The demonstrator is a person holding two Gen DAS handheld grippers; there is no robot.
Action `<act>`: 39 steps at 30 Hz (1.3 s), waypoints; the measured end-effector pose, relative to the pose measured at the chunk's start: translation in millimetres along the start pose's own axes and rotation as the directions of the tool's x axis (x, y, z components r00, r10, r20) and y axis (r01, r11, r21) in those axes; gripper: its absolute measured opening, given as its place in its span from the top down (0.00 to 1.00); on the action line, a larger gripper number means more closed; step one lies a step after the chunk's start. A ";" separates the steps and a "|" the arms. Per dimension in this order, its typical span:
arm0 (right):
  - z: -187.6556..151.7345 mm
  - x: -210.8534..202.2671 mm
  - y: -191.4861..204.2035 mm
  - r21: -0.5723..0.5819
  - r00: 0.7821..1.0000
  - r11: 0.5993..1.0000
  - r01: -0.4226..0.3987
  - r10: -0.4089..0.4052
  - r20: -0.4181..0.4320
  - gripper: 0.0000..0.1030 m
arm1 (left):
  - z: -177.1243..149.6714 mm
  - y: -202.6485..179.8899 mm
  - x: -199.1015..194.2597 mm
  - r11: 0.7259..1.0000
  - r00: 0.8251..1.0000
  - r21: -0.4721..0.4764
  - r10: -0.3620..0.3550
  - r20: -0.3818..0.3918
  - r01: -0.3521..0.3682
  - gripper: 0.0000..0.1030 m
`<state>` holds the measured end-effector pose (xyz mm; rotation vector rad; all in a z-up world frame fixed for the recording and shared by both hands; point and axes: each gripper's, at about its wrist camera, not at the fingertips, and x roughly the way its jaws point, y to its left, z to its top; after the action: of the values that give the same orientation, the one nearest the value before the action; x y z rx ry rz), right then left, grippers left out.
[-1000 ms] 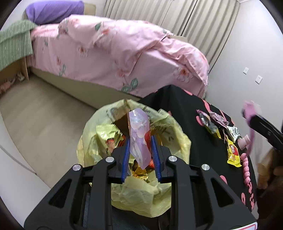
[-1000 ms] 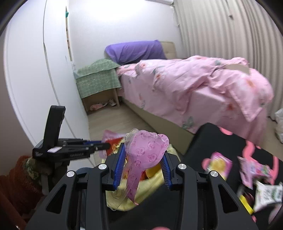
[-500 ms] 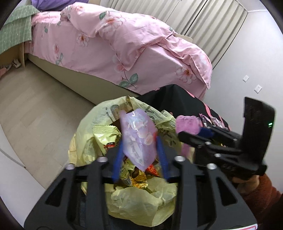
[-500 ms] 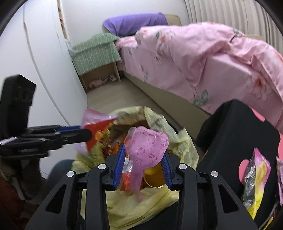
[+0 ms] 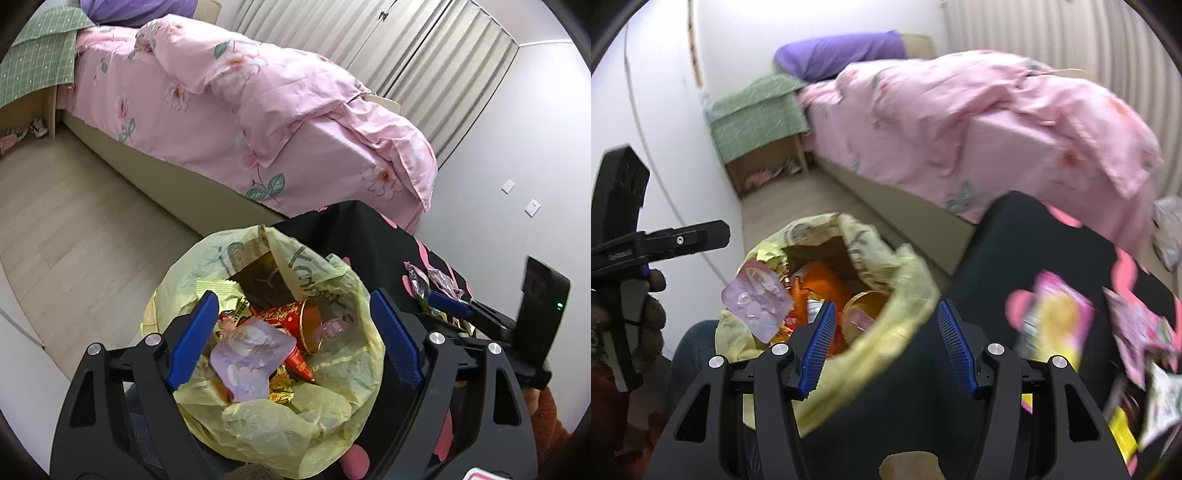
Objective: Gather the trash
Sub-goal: 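Grasp the white SATINE milk carton with the left gripper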
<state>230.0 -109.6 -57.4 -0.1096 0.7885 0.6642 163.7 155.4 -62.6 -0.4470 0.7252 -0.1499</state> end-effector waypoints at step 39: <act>-193.1 -183.6 -187.4 0.409 0.881 0.808 0.425 -0.473 0.018 0.47 | -20.3 -342.6 199.2 0.698 0.910 0.589 -0.256 -0.325 0.407 0.18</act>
<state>126.3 -416.0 -96.1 0.1113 0.7311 0.0476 305.0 -214.9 -44.6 0.1228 0.7506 -0.7905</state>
